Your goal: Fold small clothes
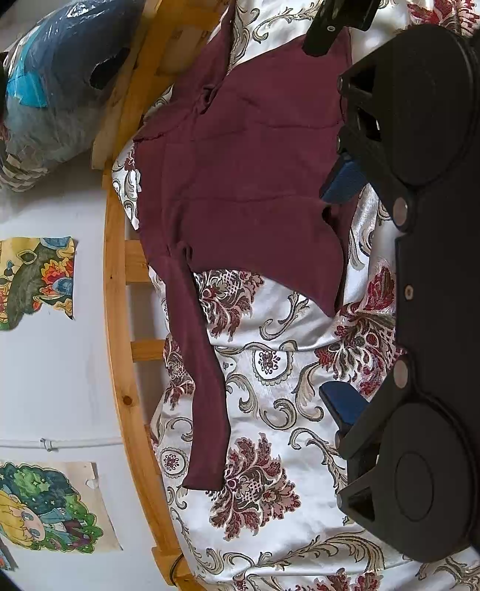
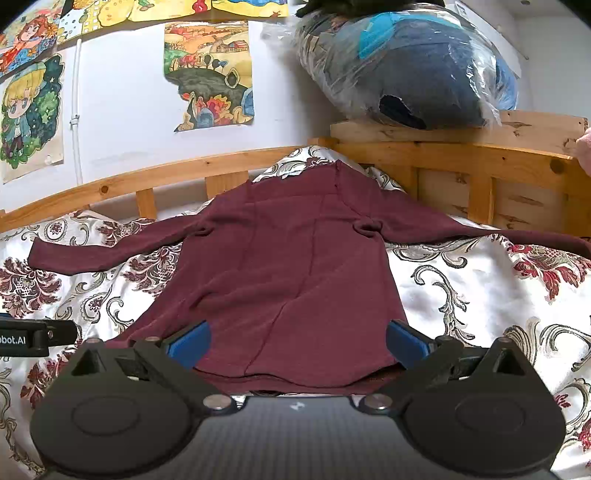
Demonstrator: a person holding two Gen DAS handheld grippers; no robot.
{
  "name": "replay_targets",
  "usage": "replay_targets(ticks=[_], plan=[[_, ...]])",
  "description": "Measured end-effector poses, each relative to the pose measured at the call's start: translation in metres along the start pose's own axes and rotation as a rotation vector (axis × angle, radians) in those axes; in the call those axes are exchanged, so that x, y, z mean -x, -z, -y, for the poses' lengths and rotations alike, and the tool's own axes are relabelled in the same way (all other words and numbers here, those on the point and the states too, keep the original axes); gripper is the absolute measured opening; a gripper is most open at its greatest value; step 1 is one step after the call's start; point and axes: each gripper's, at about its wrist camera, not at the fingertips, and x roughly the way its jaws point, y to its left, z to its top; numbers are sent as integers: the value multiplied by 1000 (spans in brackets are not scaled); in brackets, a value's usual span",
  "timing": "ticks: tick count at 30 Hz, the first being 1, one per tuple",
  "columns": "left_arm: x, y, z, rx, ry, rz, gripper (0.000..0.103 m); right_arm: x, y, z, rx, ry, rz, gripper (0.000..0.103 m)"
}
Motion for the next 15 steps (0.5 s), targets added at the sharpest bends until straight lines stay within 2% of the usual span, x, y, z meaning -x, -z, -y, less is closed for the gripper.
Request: replay_targets(ticks=[15], plan=[[0,1,1,0,1,-2,102,0,0,1,-1,3,-1,103]])
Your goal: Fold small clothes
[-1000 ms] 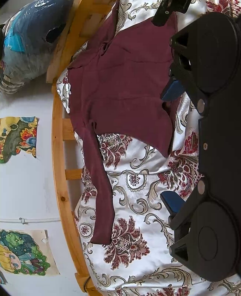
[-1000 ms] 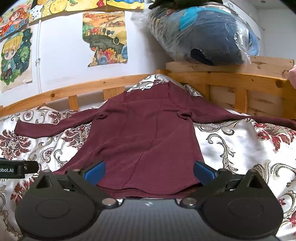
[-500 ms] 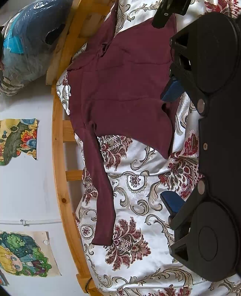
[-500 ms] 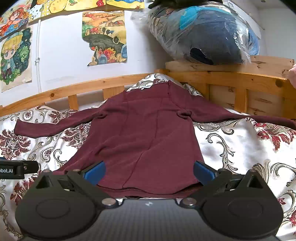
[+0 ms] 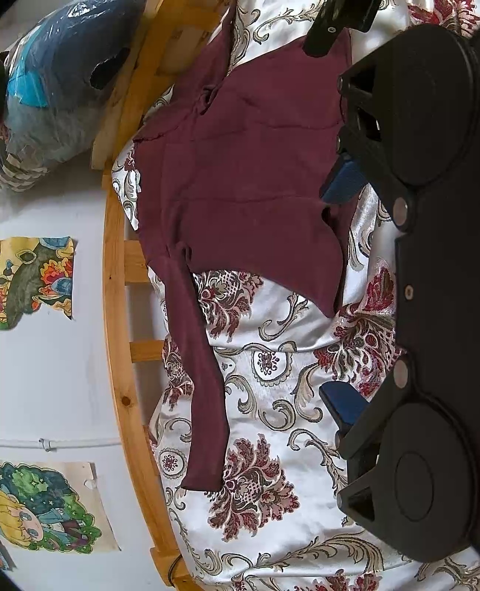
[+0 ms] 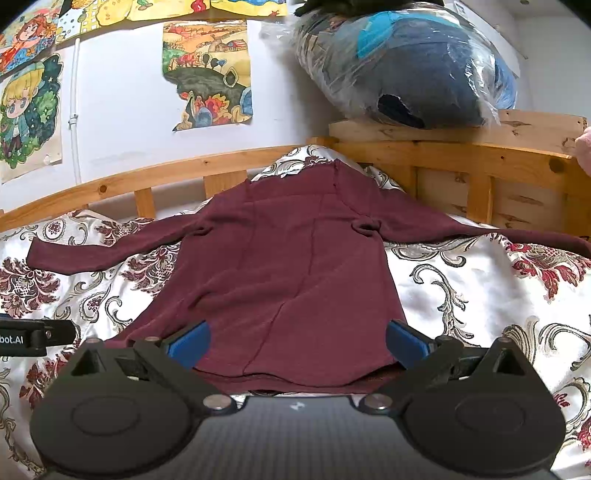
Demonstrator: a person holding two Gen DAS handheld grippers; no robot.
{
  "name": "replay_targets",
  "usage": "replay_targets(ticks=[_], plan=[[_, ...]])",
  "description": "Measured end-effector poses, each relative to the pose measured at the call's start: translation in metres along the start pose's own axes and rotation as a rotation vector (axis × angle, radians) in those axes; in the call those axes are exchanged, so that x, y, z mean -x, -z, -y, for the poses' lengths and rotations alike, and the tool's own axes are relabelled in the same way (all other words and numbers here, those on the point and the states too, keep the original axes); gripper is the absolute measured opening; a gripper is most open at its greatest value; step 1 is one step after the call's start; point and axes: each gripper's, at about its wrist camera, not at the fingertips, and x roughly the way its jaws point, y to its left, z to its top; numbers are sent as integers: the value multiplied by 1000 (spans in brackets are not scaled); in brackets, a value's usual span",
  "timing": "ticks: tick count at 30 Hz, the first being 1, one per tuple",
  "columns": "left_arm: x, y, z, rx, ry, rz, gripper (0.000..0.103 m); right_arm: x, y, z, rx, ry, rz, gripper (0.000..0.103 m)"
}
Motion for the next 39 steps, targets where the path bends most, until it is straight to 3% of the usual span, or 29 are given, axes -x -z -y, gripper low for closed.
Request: replay_targets(ticks=[20,30,35,39], plan=[[0,1,-1,3,4,-4,102,1,0,1,-6,9,0,103],[-4,0,4,-19,-13,-46,102,-3,-7,9,-59,-3,-46,103],[-9,-7,14,-41,-6,-64,102,-8,-19,30,-128,52,-84,103],[-17,-14,27,-71,-9,-57,102,-20,-37,47,-138,177,-130,103]])
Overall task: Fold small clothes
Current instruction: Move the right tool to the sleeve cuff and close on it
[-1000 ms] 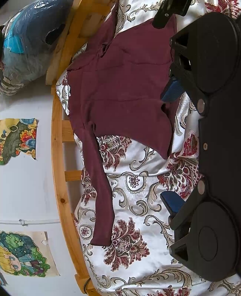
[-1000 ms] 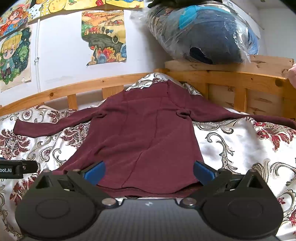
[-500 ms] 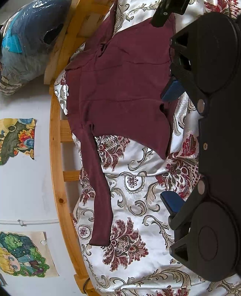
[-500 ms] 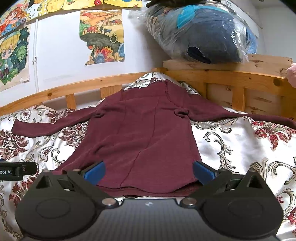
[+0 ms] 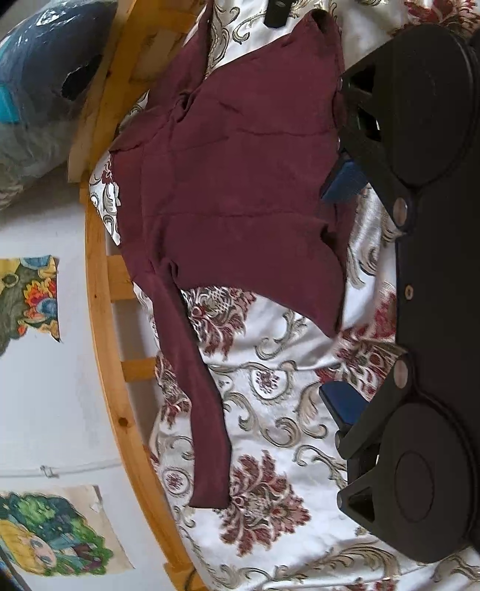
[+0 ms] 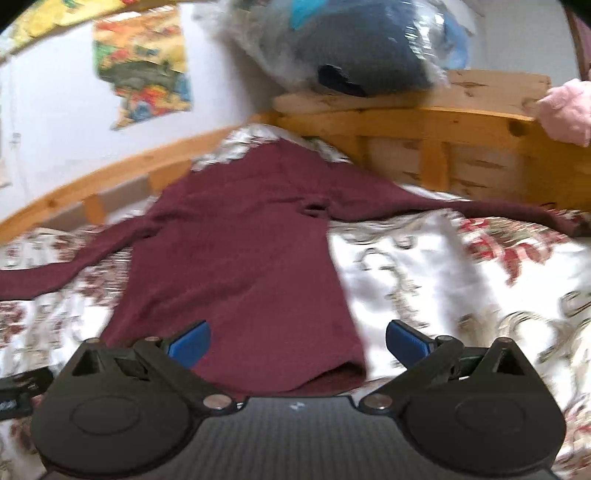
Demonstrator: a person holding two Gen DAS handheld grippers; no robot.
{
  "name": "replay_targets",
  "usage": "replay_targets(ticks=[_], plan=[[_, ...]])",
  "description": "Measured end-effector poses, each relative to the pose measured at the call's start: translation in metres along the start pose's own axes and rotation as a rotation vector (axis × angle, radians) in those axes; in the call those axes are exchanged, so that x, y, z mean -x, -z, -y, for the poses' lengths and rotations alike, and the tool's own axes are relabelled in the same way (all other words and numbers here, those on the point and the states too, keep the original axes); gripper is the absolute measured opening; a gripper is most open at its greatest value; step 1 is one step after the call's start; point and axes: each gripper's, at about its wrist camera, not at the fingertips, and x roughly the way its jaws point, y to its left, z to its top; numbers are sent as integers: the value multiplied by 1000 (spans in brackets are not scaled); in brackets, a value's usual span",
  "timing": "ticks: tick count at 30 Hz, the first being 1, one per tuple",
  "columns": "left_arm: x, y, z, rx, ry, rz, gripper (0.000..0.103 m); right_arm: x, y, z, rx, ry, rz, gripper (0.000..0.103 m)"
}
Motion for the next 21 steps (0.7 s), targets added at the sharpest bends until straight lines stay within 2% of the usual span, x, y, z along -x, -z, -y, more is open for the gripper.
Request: replay_targets(ticks=[3,9,15,21], plan=[[-5,-8,12,-26,0,4,102,-5,-14,11,-17,48,-6,103],[-8,-34,33,-81,17,55,102,-15,-29,41,-91,33,9,103],[-15,-63,49,-93,10,87,102,-27,-41,61,-119,37,31,103],[-30,-90,65,-125,28,74,102,-44,-55,79,-121,50,35,103]])
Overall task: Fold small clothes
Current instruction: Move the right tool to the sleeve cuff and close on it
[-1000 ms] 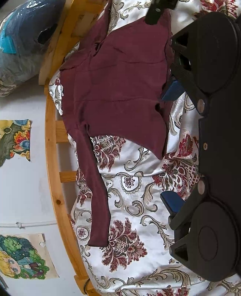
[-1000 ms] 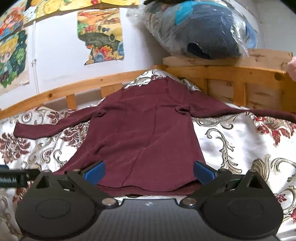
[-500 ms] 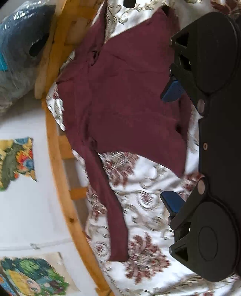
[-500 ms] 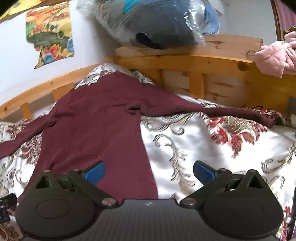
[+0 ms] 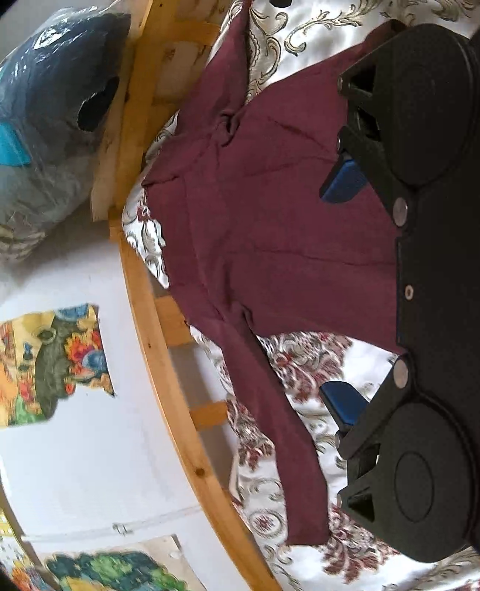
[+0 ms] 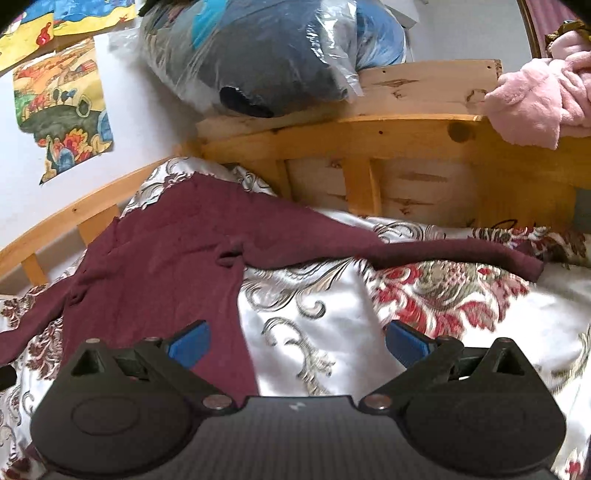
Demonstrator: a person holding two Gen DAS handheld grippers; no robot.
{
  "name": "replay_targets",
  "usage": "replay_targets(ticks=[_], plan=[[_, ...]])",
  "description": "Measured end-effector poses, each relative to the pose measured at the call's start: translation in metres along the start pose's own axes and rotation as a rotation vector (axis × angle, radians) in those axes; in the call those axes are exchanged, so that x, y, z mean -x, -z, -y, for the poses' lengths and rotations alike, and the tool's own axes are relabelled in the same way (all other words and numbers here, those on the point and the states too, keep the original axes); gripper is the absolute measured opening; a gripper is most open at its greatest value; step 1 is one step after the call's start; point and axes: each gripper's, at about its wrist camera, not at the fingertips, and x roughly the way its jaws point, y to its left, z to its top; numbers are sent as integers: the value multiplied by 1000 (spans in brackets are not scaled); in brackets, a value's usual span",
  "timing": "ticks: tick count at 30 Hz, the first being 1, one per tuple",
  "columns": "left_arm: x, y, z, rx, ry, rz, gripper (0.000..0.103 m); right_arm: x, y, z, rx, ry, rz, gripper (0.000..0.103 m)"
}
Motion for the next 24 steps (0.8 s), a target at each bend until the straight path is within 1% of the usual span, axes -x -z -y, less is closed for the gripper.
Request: replay_targets(ticks=[4,7,10,12,15,18,20,22,24], plan=[[-22,-17,17,-42,29,-61,102,-15,-7,17,-10,60,27,103],[-39,-24,34,-97,65,-78,102,-21,-8,39,-93,108,47,103],[-56,-17,52,-127,103,-91,102,-24,-5,63,-209,134,71,103],[-66,-7,60,-130,136,-111,102,-25,-6,76,-264,126,98,103],[-76,8,66,-126,172,-120,102,-30,-11,79,-263,146,141,103],[-83,18,69,-134,189,-144,102,-44,-18,78,-237,185,116,103],[-85,18,66,-138,198,-152,102,-48,-22,78,-254,197,108,103],[-83,15,61,-133,199,-139,102,-50,-27,83,-313,189,106,103],[-82,12,56,-126,200,-128,102,-53,-31,88,-405,190,113,103]])
